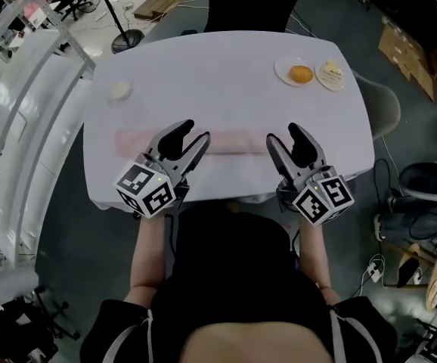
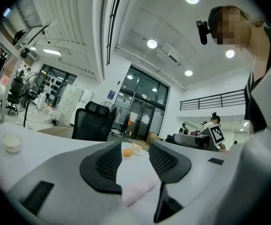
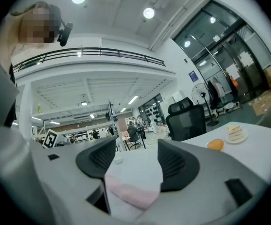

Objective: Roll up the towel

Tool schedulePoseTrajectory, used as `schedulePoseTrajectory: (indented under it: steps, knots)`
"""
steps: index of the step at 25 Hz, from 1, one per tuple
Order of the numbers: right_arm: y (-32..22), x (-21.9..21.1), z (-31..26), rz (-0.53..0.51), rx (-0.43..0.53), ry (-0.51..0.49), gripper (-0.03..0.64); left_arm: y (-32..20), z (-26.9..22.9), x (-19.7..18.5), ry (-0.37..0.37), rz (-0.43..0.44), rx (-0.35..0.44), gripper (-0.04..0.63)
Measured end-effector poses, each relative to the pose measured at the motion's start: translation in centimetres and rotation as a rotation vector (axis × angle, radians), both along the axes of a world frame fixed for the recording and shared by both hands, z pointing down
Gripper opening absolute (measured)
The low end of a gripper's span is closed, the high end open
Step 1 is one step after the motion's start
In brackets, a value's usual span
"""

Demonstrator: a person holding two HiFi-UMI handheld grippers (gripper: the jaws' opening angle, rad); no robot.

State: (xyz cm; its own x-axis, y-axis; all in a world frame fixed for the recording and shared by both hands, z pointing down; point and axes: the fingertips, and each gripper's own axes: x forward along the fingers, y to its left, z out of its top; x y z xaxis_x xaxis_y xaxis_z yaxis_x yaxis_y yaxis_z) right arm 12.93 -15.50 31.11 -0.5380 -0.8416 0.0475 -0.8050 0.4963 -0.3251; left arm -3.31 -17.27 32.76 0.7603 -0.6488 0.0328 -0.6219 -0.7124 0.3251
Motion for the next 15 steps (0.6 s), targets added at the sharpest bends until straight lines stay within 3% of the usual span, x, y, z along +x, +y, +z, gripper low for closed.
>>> schedulePoseTrajectory:
  steps: [3, 5, 9, 15]
  knots:
    - [0.5, -0.3, 0.5, -0.003, 0.029, 0.059, 0.279, 0.1, 0.5, -0.6, 0.011, -0.083, 0.002, 0.1]
    - [0.8, 0.0, 1.0, 0.008, 0.043, 0.077, 0.155, 0.1, 1.4, -0.6, -0.021, -0.142, 0.005, 0.067]
    - [0.8, 0.5, 1.8, 0.028, 0.048, 0.045, 0.005, 0.5, 3.2, -0.3, -0.096, -0.196, -0.01, 0.035]
    - [1.0, 0.7, 3.9, 0.048, 0.048, 0.175, 0.004, 1.5, 5.0, -0.1, -0.153, -0.204, -0.004, 0.006]
